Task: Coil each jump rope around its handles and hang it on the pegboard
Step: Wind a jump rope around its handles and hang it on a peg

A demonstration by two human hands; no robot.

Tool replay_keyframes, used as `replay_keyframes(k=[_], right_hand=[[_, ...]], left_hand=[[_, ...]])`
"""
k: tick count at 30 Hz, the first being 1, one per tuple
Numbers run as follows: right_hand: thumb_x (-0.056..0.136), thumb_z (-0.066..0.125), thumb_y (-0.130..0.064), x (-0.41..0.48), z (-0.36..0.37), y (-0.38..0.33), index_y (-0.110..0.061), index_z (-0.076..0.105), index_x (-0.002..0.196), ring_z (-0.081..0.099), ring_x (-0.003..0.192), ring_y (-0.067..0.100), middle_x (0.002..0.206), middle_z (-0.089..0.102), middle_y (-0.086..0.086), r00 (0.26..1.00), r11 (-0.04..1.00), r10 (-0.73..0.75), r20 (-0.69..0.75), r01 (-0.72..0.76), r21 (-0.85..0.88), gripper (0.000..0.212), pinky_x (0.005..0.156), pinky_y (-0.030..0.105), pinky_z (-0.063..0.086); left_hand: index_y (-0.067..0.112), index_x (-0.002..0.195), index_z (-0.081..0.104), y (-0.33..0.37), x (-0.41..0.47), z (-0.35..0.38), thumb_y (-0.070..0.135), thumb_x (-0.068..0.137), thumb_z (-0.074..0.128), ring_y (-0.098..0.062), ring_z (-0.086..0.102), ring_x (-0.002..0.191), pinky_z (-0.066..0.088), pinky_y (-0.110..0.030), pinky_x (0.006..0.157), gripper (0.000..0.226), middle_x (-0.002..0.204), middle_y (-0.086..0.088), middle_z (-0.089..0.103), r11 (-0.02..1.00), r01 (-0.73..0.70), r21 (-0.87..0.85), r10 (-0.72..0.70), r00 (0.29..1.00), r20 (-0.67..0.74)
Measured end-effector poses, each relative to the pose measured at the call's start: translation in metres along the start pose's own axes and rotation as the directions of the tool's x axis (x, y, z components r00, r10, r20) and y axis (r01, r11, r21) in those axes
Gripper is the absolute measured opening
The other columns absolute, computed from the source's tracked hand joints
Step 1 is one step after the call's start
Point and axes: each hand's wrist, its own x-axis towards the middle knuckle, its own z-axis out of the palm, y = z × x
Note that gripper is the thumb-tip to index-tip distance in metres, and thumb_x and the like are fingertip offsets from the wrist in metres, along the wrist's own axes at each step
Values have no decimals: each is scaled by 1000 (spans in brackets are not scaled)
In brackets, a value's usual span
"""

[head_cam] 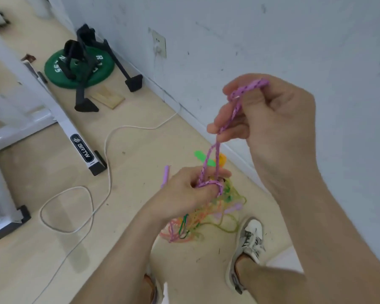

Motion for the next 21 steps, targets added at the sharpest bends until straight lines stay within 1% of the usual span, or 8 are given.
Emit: replay_keyframes(k=[3, 5, 7, 10, 12, 15, 18, 21], right_hand=[[96, 52, 4, 2, -1, 12, -13, 63, 97, 68, 71, 19, 73, 67, 7, 998, 998, -4, 70, 0, 68, 21, 62, 24, 54], [87, 64, 4, -1, -15, 45, -23, 56, 118, 63, 95, 13, 105, 65, 2, 973, 985, 162, 165, -170, 33, 43, 78, 27, 51], [89, 66, -13, -12, -23, 74, -26, 50, 129, 59, 112, 11, 124, 61, -3, 891, 927, 375, 257, -352, -132, 45, 92, 29, 49], [98, 55, -21, -20, -25, 89, -16, 62, 121, 62, 101, 10, 110, 69, 3, 788, 844, 532, 309, -465, -267, 25, 92, 39, 51], [96, 60, -20, -16, -24, 86, -17, 66, 117, 64, 96, 14, 110, 70, 7, 786, 850, 517, 339, -427, -307, 22, 89, 46, 53], [82, 66, -15, -11, -24, 83, -20, 69, 104, 66, 80, 8, 92, 71, -5, 832, 867, 446, 329, -310, -390, 23, 72, 36, 54], [58, 61, -35, -11, -21, 91, -26, 66, 85, 66, 76, 5, 81, 70, -11, 902, 850, 353, 249, -198, -488, 28, 72, 28, 51], [67, 73, -29, -10, -22, 96, -25, 70, 85, 66, 81, 4, 84, 72, -10, 888, 876, 382, 257, -259, -406, 19, 79, 24, 49]], left_hand=[[12, 81, 72, 4, 1, 0, -4, 90, 54, 9, 51, 53, 36, -4, 54, 25, 57, 18, 62, 999, -52, -3, 50, 986, -157], [11, 71, 68, 8, 1, -1, -8, 88, 52, 3, 45, 47, 34, -9, 49, 30, 54, 10, 56, 992, -108, -71, 85, 960, -268], [13, 66, 63, 10, 2, -5, -2, 88, 51, -6, 37, 44, 29, -14, 41, 30, 53, 1, 46, 945, -174, -277, 69, 934, -351], [20, 61, 57, 11, 7, -15, 15, 88, 51, -6, 25, 41, 18, -15, 35, 28, 49, 5, 34, 753, -245, -611, 17, 935, -355], [17, 69, 48, 12, 10, -22, 28, 90, 50, -5, 21, 42, 11, -17, 35, 24, 50, 7, 34, 614, -252, -748, -7, 946, -325], [15, 64, 43, 8, 13, -27, 37, 87, 47, -6, 21, 39, 9, -19, 34, 33, 48, 4, 28, 469, -222, -855, -65, 957, -284], [13, 64, 46, 6, 14, -28, 38, 85, 50, -6, 22, 39, 10, -19, 34, 32, 49, 3, 26, 467, -211, -859, -65, 960, -271], [9, 71, 59, 7, 15, -27, 38, 85, 52, -7, 20, 44, 11, -18, 35, 33, 53, 2, 24, 557, -218, -801, -34, 958, -285]])
